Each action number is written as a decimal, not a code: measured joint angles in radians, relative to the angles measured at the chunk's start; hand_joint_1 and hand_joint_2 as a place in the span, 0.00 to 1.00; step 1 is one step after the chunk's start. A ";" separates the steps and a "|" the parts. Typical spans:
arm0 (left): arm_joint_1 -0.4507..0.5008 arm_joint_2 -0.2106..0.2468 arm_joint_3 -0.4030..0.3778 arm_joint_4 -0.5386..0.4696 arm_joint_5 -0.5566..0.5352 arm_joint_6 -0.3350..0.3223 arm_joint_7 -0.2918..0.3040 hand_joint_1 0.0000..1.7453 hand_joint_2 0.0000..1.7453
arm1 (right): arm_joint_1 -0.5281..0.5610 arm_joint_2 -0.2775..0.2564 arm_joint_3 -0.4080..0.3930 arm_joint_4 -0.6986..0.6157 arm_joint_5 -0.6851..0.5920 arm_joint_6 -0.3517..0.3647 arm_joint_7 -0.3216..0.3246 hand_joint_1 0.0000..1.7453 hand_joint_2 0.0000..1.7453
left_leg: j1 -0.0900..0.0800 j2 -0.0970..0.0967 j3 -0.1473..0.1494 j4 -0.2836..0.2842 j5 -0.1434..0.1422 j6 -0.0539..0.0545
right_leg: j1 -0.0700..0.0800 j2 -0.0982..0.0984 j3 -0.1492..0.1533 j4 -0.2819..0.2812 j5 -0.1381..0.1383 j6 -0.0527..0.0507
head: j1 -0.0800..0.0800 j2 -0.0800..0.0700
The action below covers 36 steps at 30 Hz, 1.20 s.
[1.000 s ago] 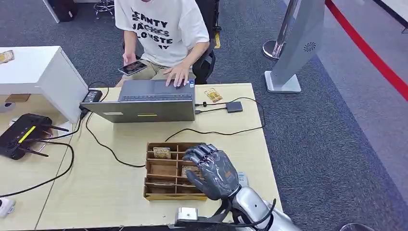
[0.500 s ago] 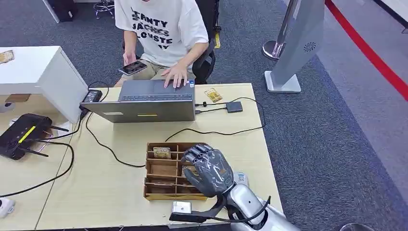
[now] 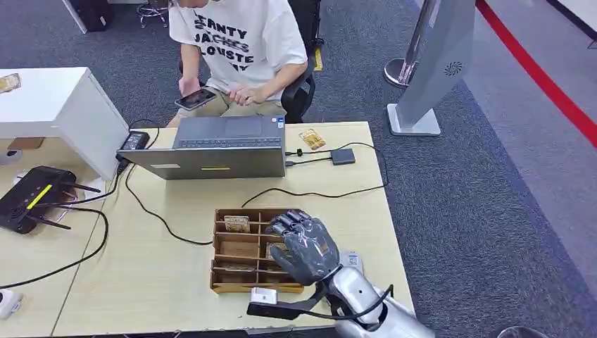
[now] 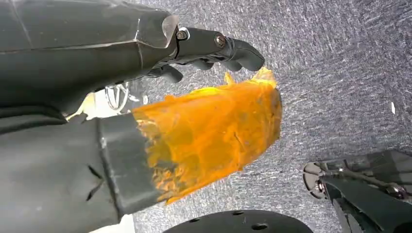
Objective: Pass the card to the sensor for recognition and then transmit it.
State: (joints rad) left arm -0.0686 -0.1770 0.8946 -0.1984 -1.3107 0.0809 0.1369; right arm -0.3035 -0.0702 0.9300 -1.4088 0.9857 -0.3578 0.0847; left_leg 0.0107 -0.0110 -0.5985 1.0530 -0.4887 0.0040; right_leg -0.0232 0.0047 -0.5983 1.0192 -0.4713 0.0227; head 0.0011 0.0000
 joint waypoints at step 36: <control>0.000 0.000 0.000 0.000 -0.009 -0.006 -0.002 0.00 0.00 | -0.001 0.019 -0.072 0.094 0.043 0.018 0.013 0.68 1.00 | 0.000 0.000 0.000 0.000 0.000 0.000 | 0.000 0.000 0.000 0.000 0.000 0.000 | 0.000 0.000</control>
State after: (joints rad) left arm -0.0689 -0.1770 0.8946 -0.1984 -1.3199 0.0751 0.1354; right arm -0.3044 -0.0515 0.8579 -1.3146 1.0288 -0.3395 0.0973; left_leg 0.0106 -0.0110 -0.5982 1.0530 -0.4886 0.0040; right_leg -0.0232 0.0047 -0.5983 1.0192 -0.4712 0.0226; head 0.0008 0.0000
